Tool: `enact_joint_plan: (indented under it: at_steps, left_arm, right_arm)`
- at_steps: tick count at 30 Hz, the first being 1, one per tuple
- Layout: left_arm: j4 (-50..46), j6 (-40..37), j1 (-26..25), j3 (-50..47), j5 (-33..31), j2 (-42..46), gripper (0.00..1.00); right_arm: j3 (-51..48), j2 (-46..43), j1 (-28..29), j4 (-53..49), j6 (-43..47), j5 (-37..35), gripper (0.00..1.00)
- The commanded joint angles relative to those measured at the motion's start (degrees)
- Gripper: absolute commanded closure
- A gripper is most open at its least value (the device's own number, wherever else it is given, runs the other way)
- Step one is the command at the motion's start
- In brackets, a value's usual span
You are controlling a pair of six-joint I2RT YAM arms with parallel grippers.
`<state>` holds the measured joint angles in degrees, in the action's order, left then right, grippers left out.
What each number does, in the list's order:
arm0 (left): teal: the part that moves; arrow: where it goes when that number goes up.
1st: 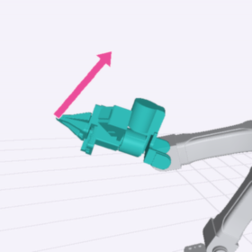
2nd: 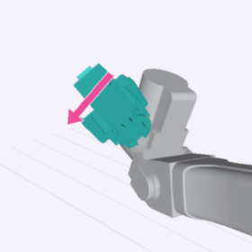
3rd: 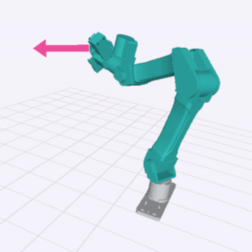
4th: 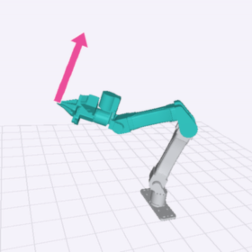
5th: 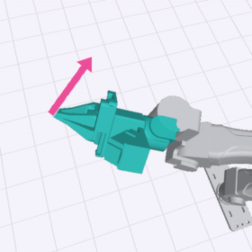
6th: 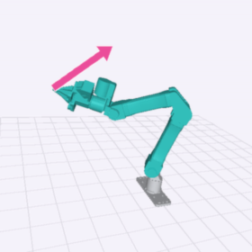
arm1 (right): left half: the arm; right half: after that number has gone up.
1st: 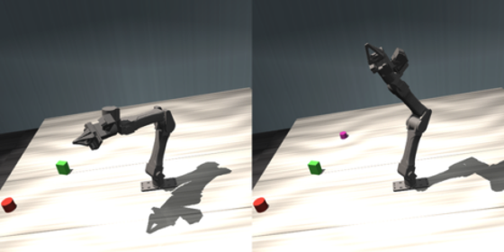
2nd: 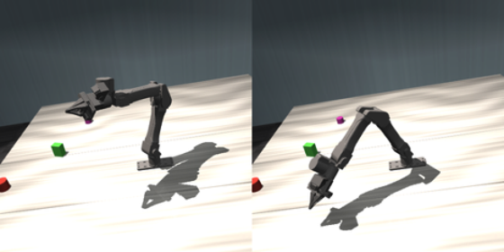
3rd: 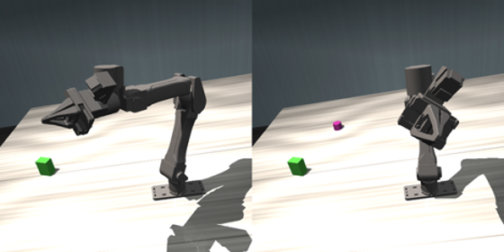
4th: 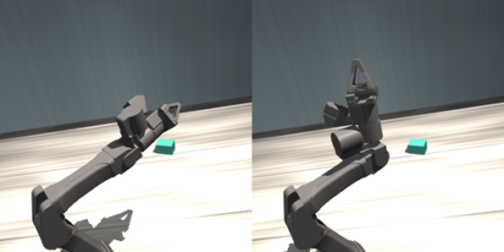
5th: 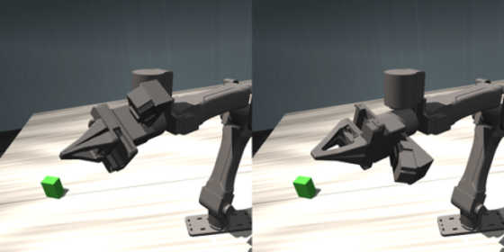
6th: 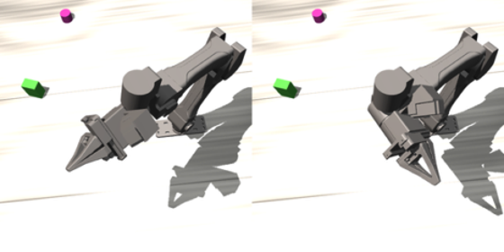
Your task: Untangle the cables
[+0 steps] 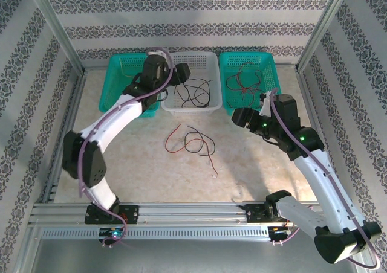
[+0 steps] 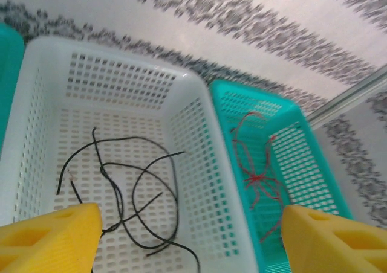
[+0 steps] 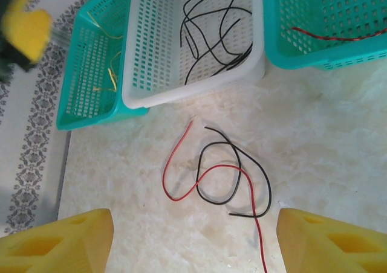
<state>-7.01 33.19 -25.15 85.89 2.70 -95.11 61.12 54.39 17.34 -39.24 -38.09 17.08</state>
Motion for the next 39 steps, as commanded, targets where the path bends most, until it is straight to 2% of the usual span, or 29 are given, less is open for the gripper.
enact_joint_plan:
  at_steps: [1,6,10,13,17,21,26,34,39]
  left_arm:
    - [-0.98,-0.71,-2.64,-4.06,-1.34,7.17,0.24]
    - [-6.19,-0.01,-4.83,-8.04,3.7,13.78,0.31]
    - [-10.94,-1.68,-4.93,-10.89,7.78,18.91,0.36]
    - [-13.39,-3.63,-4.92,-13.79,8.42,22.95,0.36]
    - [-17.64,-5.4,-4.91,-15.84,9.39,26.7,0.37]
    - [-15.2,-3.88,-4.93,-21.83,8.64,30.99,0.38]
    - [-15.41,-4.26,-4.88,-21.02,10.24,30.89,0.39]
    - [-16.1,-5.52,-4.91,-19.44,10.31,30.5,0.39]
    - [-17.73,-6.84,-4.74,-18.7,9.62,30.84,0.38]
  right_arm:
    - [-0.43,0.92,-0.34,-0.03,1.79,2.71,0.28]
    - [-4.7,3.51,2.89,2.61,0.4,1.91,0.28]
    - [-5.56,8.46,8.56,3.5,0.99,-3.52,0.29]
    - [-6.22,13.55,11.89,4.53,0.99,-7.44,0.31]
    - [-6.52,20.65,13.37,7.27,-0.17,-10.17,0.34]
    - [-3.61,28.58,15.52,6.05,1.43,-14.47,0.44]
    - [-1.84,35.95,20.16,4.54,1.11,-22.39,0.48]
    - [-0.21,44.1,22.04,4.52,-1.47,-23.23,0.54]
    - [0.13,47.51,22.86,6.02,-1.62,-22.09,0.72]
